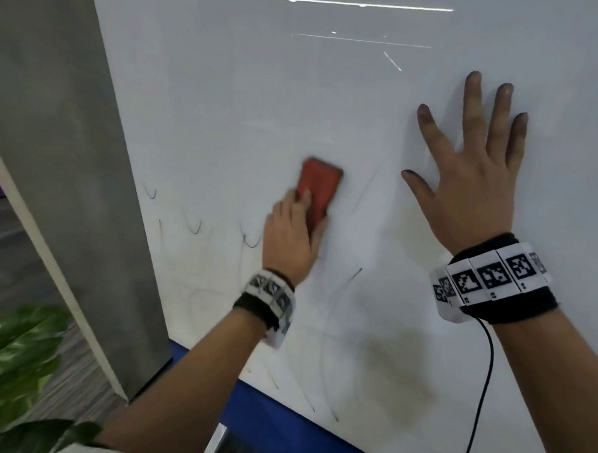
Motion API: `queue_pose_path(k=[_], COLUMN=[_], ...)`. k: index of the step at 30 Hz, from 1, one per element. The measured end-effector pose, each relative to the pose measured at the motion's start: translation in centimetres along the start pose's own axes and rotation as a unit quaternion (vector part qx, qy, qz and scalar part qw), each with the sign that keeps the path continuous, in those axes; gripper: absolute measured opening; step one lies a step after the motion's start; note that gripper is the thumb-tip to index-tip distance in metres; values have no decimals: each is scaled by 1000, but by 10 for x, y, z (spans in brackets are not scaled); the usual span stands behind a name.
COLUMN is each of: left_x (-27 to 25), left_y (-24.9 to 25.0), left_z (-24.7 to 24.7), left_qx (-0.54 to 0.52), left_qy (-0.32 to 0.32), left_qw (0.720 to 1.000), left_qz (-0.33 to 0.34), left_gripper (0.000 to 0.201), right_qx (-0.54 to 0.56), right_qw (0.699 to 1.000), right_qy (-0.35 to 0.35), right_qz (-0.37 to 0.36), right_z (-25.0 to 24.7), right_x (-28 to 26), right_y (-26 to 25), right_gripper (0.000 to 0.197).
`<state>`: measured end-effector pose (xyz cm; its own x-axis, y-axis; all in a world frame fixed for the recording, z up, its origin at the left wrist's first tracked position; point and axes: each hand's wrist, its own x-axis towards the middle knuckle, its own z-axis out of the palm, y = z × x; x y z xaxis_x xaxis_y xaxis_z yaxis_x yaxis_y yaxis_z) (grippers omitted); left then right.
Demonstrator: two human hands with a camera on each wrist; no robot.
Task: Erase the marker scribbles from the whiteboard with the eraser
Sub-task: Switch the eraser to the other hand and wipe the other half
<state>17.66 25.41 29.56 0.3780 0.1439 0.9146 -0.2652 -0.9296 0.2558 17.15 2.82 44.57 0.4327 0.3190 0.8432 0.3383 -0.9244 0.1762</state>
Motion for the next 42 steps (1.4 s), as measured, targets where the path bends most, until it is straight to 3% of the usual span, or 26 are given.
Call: queue_pose_path(k=[4, 6, 7, 9, 11, 14, 16, 19, 22, 25, 30, 32, 34, 35, 37, 40, 42], left_x=[78, 75, 57, 2, -43, -25, 21, 96, 118, 53, -132, -141, -118, -100, -60, -21, -25], left_y=[-1, 15, 27, 50, 54, 36, 28, 26, 35, 56, 71, 61, 48, 43, 30, 22, 39], left_z=[-12, -4, 4, 18, 24, 15, -1, -24, -25, 5, 32, 33, 26, 21, 10, 8, 17], left_qx=[-32, -47, -49, -46, -34, -14, 0, -19, -51, -82, -51, -38, -33, -40, -85, -176, -202], left_qy=[97, 112, 100, 33, -30, -47, -30, 39, 82, 56, -111, -126, -112, -92, -42, 76, 120], left_qw=[986, 980, 985, 998, 994, 984, 990, 999, 994, 992, 992, 991, 993, 995, 982, 908, 875], left_qz=[-135, -159, -135, -16, 99, 174, 137, 10, -59, -75, -25, 6, 6, -28, -166, -373, -423], left_gripper=[56, 56, 55, 52, 49, 45, 45, 52, 54, 57, 45, 40, 41, 44, 53, 57, 57], right_qx=[-5, -10, -12, -21, -34, -37, -34, -20, -16, -18, -27, -25, -24, -23, -22, -22, -25], right_qw=[1000, 1000, 1000, 1000, 999, 998, 998, 998, 999, 999, 998, 997, 997, 997, 997, 998, 998], right_qy=[0, -4, -6, -11, -16, -19, -25, -30, -15, -18, -33, -37, -36, -35, -32, -30, -41], right_qz=[0, 2, 2, -9, -28, -50, -54, -45, -38, -34, -56, -66, -70, -69, -60, -43, -39], right_z=[0, -1, -1, -2, -3, -5, -7, -11, -10, -7, -5, -5, -5, -4, -3, -2, -3], right_x=[-1, -2, -3, -4, -5, -5, -6, -8, -12, -18, -27, -28, -28, -29, -29, -36, -49], right_y=[0, -1, -1, 1, 7, 17, 22, 22, 19, 18, 22, 25, 26, 26, 25, 20, 19], right_gripper=[71, 71, 71, 69, 63, 58, 60, 66, 66, 68, 70, 70, 70, 71, 71, 72, 74])
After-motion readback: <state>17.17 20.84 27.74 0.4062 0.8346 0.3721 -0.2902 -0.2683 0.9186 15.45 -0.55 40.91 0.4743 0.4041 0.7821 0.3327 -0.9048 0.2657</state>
